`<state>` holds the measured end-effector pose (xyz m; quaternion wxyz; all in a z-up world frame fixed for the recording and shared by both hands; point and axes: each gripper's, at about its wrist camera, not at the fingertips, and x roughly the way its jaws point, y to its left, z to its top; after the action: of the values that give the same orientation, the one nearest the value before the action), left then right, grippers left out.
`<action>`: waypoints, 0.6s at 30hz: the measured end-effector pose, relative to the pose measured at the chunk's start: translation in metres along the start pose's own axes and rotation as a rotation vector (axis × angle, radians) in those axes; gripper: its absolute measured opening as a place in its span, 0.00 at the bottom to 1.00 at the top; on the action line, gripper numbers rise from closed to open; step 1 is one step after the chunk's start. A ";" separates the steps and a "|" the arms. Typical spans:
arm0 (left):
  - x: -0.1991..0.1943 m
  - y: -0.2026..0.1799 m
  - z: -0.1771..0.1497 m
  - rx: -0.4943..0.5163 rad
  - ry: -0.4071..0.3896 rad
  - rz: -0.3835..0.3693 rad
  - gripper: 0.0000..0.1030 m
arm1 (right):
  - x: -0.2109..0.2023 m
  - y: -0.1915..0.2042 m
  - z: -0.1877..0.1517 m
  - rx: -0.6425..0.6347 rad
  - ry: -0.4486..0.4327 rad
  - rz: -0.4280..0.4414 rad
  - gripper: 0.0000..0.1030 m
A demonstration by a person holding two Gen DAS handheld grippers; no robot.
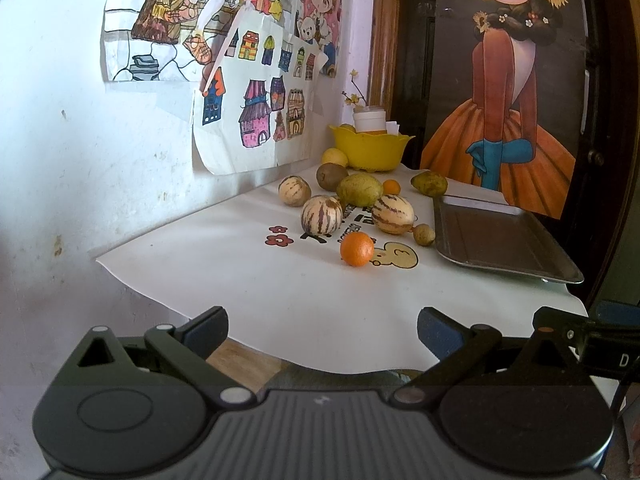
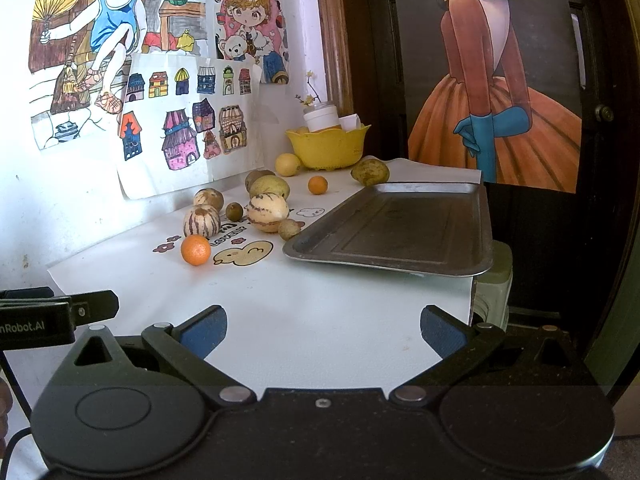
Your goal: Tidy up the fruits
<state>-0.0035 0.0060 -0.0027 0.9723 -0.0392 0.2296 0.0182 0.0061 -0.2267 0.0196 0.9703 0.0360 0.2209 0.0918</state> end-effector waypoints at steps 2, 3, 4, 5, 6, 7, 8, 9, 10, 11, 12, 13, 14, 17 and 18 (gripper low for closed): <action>-0.001 0.000 -0.002 0.000 0.001 0.002 1.00 | 0.002 0.003 -0.003 0.000 0.000 0.000 1.00; -0.001 0.000 -0.002 0.000 0.002 0.002 1.00 | 0.002 0.003 -0.003 0.000 0.000 0.000 1.00; 0.000 0.000 -0.002 0.000 0.002 0.001 1.00 | 0.002 0.003 -0.004 0.000 0.000 0.001 1.00; -0.001 0.000 -0.003 0.000 0.002 0.001 1.00 | 0.001 0.003 -0.003 0.000 0.000 0.000 1.00; 0.000 0.000 -0.003 0.000 0.002 0.002 1.00 | 0.001 0.003 -0.003 0.000 0.000 0.000 1.00; -0.001 0.000 -0.003 0.000 0.003 0.002 1.00 | 0.001 0.002 -0.003 0.000 0.001 0.000 1.00; 0.000 0.000 -0.004 0.001 0.004 0.002 1.00 | 0.001 0.002 -0.002 0.000 0.001 0.000 1.00; -0.001 0.000 -0.005 0.001 0.005 0.002 1.00 | 0.001 0.002 -0.002 0.001 0.001 0.000 1.00; 0.000 0.000 -0.004 0.001 0.005 0.002 1.00 | 0.001 0.001 -0.002 0.001 0.001 0.000 1.00; -0.001 -0.001 -0.004 0.001 0.005 0.003 1.00 | 0.003 0.002 -0.003 0.002 0.001 0.000 1.00; -0.001 -0.001 -0.004 0.001 0.005 0.003 1.00 | 0.003 0.003 -0.003 0.002 0.001 0.000 1.00; -0.001 -0.001 -0.005 0.001 0.006 0.002 1.00 | 0.003 0.001 -0.002 0.002 0.002 0.000 1.00; 0.000 -0.001 -0.005 0.000 0.008 0.003 1.00 | 0.003 0.001 -0.002 0.002 0.002 0.001 1.00; 0.001 -0.001 -0.004 -0.001 0.016 0.006 1.00 | 0.003 0.001 -0.003 0.004 0.003 0.000 1.00; 0.002 -0.001 -0.004 -0.002 0.020 0.008 1.00 | 0.004 0.002 -0.004 0.006 0.005 0.001 1.00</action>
<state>-0.0030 0.0050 -0.0069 0.9698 -0.0393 0.2395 0.0220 0.0082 -0.2237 0.0147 0.9696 0.0387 0.2235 0.0916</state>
